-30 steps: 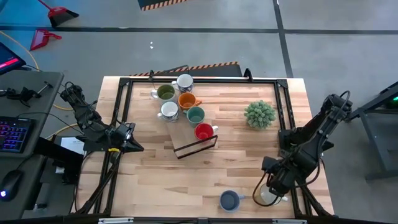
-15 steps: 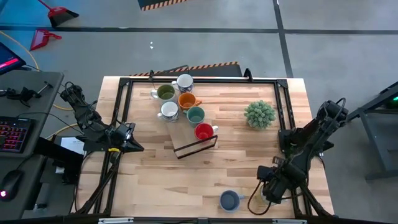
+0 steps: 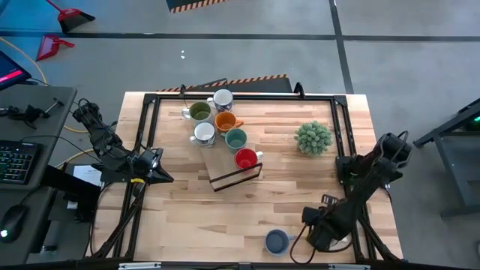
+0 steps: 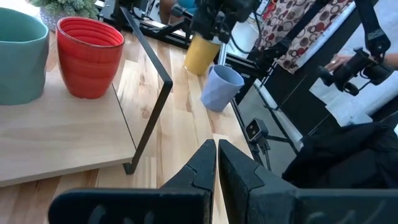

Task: Place coffee mugs
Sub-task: Move the yellow mug to the bottom center

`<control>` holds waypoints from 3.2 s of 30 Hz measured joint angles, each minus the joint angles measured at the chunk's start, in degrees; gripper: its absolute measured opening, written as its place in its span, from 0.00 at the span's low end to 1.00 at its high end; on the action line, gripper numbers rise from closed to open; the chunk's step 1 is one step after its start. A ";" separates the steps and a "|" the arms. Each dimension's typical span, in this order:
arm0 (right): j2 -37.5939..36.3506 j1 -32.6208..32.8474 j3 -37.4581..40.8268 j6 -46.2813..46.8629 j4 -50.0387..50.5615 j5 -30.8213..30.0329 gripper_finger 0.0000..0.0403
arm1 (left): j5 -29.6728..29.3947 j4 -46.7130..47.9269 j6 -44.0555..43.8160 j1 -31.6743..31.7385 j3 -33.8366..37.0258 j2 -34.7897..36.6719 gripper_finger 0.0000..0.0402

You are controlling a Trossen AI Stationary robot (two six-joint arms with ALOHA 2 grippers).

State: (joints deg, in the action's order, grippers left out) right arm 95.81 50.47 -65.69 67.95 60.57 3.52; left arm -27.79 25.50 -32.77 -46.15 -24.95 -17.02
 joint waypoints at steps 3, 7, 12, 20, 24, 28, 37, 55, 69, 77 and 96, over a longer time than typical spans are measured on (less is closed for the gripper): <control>1.66 -0.43 0.00 0.54 -0.05 0.75 0.30 | 0.00 0.00 -0.02 -0.01 0.00 0.00 0.02; 2.03 -1.54 0.00 0.52 0.04 1.47 0.20 | 0.16 0.00 -0.02 -0.01 0.00 0.00 0.02; 1.79 -2.67 -0.15 0.06 2.00 1.94 0.02 | 0.42 0.00 -0.02 0.00 0.00 -0.02 0.02; -3.42 -4.40 -0.35 -2.12 10.15 2.60 0.00 | 0.63 0.03 -0.01 -0.02 0.00 -0.01 0.02; -9.52 -6.26 -1.54 0.98 15.44 -2.04 0.00 | 0.63 0.18 -0.02 -0.02 0.00 0.00 0.02; -15.30 -8.88 -3.78 3.81 17.01 -8.14 0.00 | 0.63 0.17 -0.02 -0.02 0.00 -0.02 0.02; -14.81 -20.35 -15.54 -3.71 16.54 -16.56 0.00 | 0.63 0.33 -0.02 -0.02 0.00 -0.02 0.02; 20.21 -31.80 -54.00 -25.30 16.19 -11.02 0.00 | 0.33 1.24 1.99 -0.02 0.00 -0.02 0.02; 37.61 -33.65 -65.50 -20.30 4.65 -4.73 0.00 | 0.18 1.07 3.97 -0.01 0.00 0.08 0.02; 38.18 -33.76 -65.26 -19.93 12.35 -4.71 0.00 | 0.18 0.66 3.91 -0.01 0.00 0.09 0.02; 38.44 -32.23 -62.79 -12.59 12.66 -5.27 0.00 | 0.16 0.74 4.05 -0.02 0.00 0.09 0.02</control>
State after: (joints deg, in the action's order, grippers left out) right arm 134.26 18.24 -128.49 55.36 73.23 -1.75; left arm -27.63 26.24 -28.73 -46.17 -24.95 -16.93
